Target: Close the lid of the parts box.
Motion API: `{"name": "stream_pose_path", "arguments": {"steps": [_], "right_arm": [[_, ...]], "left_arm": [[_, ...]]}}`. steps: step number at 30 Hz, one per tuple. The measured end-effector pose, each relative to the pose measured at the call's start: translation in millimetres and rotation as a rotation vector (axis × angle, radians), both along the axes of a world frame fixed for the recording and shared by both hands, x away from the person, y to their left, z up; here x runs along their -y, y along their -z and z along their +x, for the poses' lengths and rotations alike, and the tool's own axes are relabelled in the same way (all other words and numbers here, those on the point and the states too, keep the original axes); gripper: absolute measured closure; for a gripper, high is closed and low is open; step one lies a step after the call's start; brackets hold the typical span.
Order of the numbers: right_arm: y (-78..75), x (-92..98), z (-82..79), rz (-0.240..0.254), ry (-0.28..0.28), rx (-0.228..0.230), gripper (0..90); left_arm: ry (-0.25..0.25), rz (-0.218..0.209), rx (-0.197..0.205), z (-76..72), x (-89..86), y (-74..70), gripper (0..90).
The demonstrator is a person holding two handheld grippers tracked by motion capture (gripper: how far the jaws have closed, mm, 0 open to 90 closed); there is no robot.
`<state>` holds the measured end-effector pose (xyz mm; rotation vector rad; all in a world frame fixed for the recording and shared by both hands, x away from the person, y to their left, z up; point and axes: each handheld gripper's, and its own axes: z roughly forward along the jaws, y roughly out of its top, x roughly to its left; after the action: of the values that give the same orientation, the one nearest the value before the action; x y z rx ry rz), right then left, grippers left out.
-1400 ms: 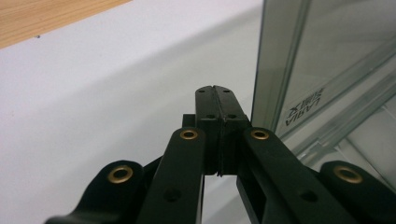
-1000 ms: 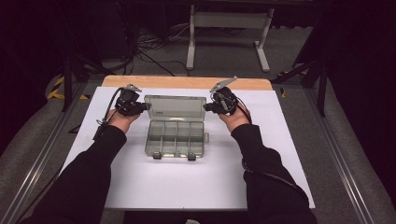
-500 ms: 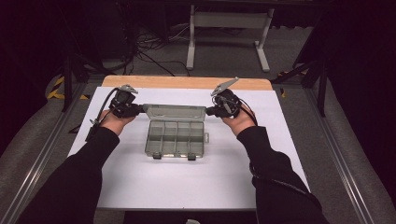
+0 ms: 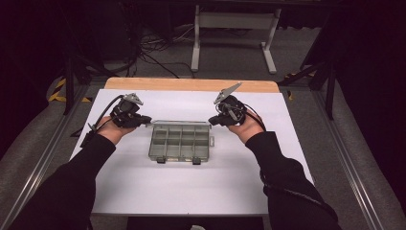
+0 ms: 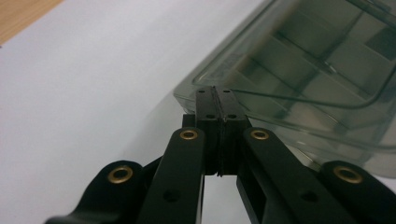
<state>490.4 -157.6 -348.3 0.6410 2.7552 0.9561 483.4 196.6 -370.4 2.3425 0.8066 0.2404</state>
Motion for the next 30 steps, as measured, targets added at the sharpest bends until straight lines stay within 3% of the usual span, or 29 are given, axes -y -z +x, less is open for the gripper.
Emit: {"name": "stream_pose_path", "arguments": {"steps": [8,16,30], "right_arm": [[-3.4,-7.9,-10.4,-0.033,-0.050,-0.012,89.9],[-6.5,-15.7,-20.2,-0.066,-0.087,-0.034,89.9],[-3.7,-26.8,-29.3,-0.115,-0.143,-0.070,89.9]], "left_arm": [[0.059,0.033,-0.016,-9.3,0.5,-3.4,89.5],[0.089,0.038,-0.031,-15.5,1.5,-5.1,89.5],[0.142,0.088,-0.073,-23.8,4.4,-1.7,89.3]]}}
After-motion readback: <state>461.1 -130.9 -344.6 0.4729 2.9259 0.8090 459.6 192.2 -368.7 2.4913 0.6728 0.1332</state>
